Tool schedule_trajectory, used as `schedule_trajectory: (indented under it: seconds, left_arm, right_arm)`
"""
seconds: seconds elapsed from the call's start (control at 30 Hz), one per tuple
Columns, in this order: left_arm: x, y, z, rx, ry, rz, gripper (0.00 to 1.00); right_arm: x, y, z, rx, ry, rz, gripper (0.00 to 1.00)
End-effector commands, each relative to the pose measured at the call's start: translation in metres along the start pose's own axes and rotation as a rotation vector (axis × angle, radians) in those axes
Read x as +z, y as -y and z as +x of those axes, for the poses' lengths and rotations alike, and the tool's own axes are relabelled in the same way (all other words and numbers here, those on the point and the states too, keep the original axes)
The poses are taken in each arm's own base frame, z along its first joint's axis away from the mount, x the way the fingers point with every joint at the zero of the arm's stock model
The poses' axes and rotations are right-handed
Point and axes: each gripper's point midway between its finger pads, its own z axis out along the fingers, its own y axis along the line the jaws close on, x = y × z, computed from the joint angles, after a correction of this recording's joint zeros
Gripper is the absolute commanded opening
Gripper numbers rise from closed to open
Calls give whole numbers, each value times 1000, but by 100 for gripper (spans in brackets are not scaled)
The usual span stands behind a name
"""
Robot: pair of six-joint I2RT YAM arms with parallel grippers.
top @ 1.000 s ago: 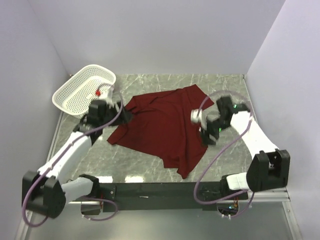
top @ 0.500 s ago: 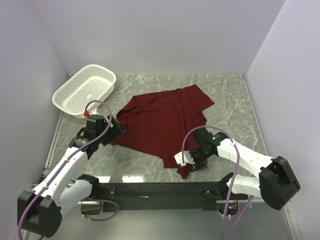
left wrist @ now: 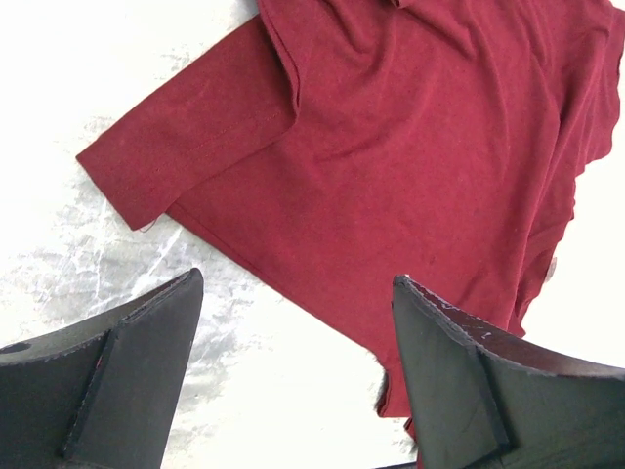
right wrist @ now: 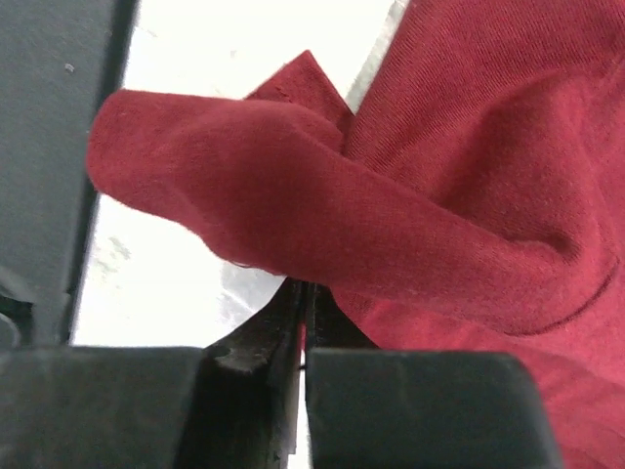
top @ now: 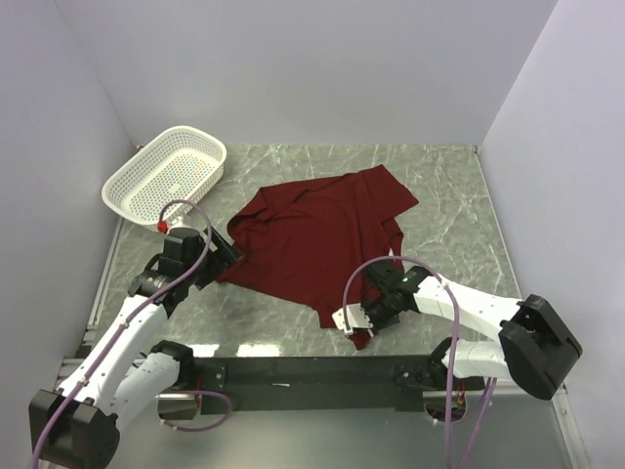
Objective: Fold and stack the t-shirts
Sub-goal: Flatten the tshirt out
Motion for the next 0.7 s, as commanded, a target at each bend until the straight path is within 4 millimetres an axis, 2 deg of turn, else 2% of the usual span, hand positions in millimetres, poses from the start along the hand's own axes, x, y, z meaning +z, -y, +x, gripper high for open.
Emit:
schedule_trajectory:
  seconds: [0.0,0.07,0.17,0.27,0.37,0.4,0.57,0.67]
  left_arm:
    - [-8,8,-6,-10,17,26,84]
    - [-8,6,-4,-6,8,23,86]
    - [-8,5,-3,2,1,17,86]
    - [-7,10,0,1,-21,41,86]
    - [-4,9,5,0,-40,47,86]
    - [-4,11,7,0,-51,58,86]
    - [4,7,15,-12,-92,39,86]
    - [7,7,22,-36,-128,39,85]
  right_arm:
    - [-4,-4,24,-16,-116,11,0]
    - [-15,-16,33,-21,-166,-3,0]
    - [-37,-23,59,-11,-273,25,0]
    - [-61,-50,82,11,-310,-12,0]
    - [-81,-63,101,50,-382,33,0]
    - [-85,-76,104,34,-398,-9,0]
    - [-115,-95,125,67,-511,-3,0]
    - [-127,-114,131,114,-536,-84,0]
